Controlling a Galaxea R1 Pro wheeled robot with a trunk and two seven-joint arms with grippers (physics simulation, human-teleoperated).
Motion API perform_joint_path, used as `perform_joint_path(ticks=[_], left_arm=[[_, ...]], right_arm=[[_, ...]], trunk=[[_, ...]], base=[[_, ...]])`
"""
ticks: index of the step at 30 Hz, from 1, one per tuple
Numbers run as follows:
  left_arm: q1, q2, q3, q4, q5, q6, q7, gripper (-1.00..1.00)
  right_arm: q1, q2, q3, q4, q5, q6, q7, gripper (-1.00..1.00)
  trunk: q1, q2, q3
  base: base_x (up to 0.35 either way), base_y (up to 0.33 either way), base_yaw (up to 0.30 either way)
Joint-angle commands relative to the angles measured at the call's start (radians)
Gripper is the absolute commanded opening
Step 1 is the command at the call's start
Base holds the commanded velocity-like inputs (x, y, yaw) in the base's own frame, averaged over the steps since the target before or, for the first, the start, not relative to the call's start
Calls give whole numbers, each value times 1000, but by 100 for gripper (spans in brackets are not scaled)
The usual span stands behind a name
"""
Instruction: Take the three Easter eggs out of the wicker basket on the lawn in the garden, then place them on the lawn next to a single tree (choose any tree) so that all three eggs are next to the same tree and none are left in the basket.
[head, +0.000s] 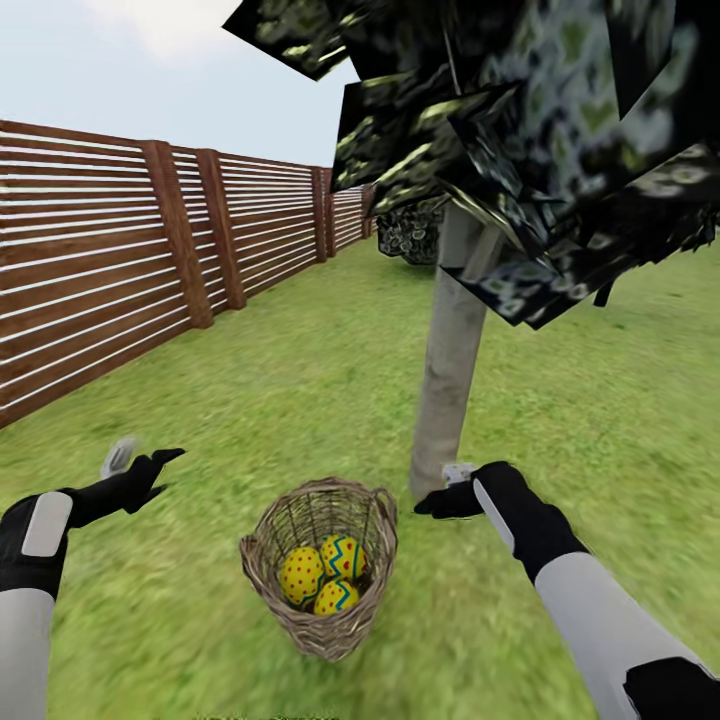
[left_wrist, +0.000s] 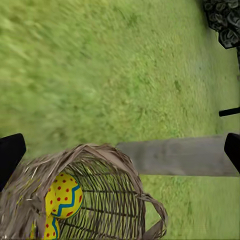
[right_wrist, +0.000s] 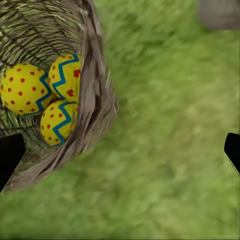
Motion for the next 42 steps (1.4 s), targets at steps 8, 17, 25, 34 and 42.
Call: perform_joint_path(ticks=[8,17,25,34,42], left_arm=[[-1,-2,2,0,-7,7,-7,100],[-1,-4,2,0,-7,7,-7,100],[-1,-8,-2,-2,-7,7,-7,100],[-1,-11,-6,-4,-7,5,-9,100],[-1,-11,-6,0,-7,5,-27,100]], right_arm=[[0,32,45,-129,-7,9,-6,100],[0,139,178,-154,-11,10,-211,100],[-1,176,212,2,-14,4,-237,100],[-1,173,214,57,-14,3,-229,100],[-1,175,216,79,-12,-1,-224,100]], trunk=[[0,0,-5],[0,0,-11],[0,0,-16],[0,0,-16],[0,0,-16]], base=[[0,0,290],[0,0,284],[0,0,153],[138,0,3],[290,0,0]])
